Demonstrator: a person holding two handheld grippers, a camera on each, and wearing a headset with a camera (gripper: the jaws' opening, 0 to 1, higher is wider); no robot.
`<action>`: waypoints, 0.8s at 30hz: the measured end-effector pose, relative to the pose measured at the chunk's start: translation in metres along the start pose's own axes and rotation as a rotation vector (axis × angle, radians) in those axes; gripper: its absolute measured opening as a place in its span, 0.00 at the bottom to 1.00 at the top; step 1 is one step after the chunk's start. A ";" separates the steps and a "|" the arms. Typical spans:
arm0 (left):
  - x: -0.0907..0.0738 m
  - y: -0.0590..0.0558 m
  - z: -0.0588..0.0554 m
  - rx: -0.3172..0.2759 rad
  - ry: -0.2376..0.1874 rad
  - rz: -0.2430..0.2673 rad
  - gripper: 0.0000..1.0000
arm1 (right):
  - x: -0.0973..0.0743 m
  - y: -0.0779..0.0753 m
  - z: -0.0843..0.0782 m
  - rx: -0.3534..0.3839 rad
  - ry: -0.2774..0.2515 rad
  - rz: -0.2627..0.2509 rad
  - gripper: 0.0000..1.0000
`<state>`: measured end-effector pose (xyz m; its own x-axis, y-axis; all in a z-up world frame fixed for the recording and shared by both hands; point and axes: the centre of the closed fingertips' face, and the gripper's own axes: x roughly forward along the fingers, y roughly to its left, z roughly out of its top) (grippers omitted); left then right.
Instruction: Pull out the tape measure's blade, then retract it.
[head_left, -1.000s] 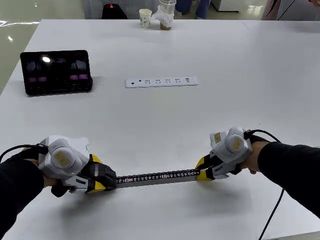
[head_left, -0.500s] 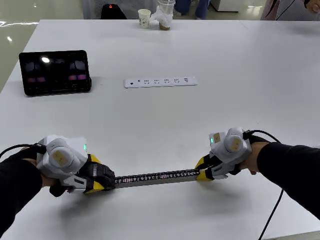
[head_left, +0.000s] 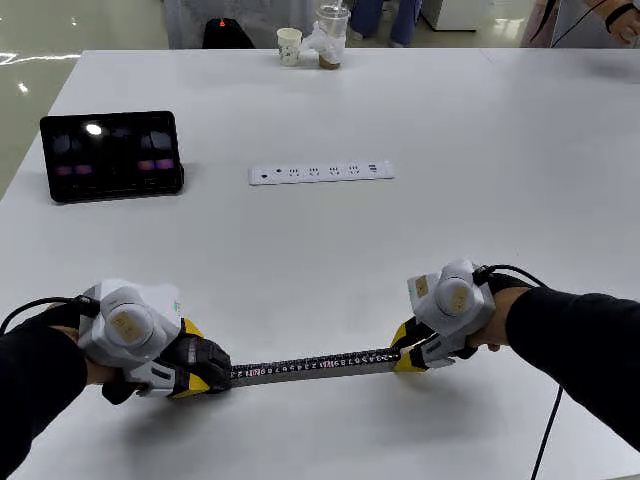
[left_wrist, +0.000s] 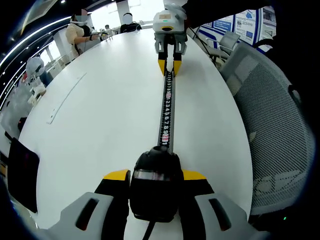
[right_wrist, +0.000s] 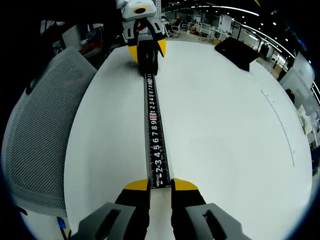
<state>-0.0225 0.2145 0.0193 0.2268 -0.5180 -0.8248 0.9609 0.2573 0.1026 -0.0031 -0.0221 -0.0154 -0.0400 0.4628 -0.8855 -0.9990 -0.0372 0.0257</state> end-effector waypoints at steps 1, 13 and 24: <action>0.000 0.000 0.000 0.000 0.002 0.000 0.33 | 0.000 0.000 0.000 -0.004 0.003 0.002 0.13; -0.005 0.000 0.000 0.009 0.021 0.002 0.33 | 0.000 0.002 0.001 0.000 0.064 -0.025 0.13; -0.013 0.005 0.007 -0.009 0.002 0.015 0.35 | -0.001 0.001 0.001 -0.025 0.086 -0.054 0.13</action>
<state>-0.0194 0.2165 0.0340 0.2408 -0.5120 -0.8246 0.9558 0.2726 0.1100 -0.0045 -0.0218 -0.0146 0.0165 0.3874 -0.9217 -0.9987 -0.0371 -0.0335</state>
